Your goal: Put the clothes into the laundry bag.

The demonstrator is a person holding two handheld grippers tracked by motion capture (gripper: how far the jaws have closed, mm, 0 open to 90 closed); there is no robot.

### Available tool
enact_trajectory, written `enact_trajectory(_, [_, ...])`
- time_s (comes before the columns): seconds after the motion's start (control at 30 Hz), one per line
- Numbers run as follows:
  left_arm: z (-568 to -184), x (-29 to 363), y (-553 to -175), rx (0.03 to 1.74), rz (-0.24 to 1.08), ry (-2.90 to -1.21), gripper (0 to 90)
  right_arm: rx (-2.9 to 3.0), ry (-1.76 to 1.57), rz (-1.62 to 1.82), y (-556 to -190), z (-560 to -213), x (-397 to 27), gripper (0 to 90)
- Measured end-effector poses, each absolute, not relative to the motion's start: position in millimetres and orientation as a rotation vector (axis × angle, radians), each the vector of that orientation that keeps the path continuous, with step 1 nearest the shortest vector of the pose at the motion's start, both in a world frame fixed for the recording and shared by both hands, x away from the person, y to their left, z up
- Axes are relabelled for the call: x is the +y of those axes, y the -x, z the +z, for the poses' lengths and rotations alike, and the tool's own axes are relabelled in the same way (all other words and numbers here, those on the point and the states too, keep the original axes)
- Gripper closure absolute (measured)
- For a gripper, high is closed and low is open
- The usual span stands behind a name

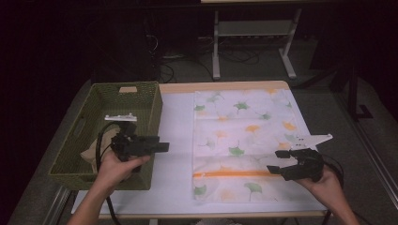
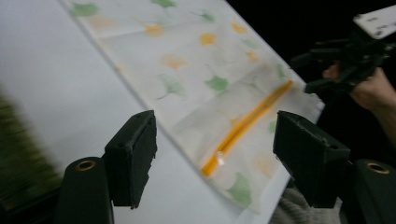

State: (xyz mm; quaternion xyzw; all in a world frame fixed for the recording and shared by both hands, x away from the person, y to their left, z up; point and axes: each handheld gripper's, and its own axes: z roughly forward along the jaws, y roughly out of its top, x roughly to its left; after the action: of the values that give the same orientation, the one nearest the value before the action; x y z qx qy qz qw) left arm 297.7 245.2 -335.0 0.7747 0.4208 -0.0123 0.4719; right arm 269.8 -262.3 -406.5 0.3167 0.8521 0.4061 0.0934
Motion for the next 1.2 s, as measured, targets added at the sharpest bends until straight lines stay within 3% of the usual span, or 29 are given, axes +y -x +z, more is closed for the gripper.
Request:
enact_trajectory(0.47, [-339, 320, -300, 1.226, 0.164, -1.875, 26.8, 2.538, -0.944, 1.190, -271, -408, -261, 31.3])
enact_trajectory(1.2, [-346, 361, -308, 1.433, 0.266, -1.903, 25.2, 2.543, -0.961, 1.188, -271, -411, -264, 30.8])
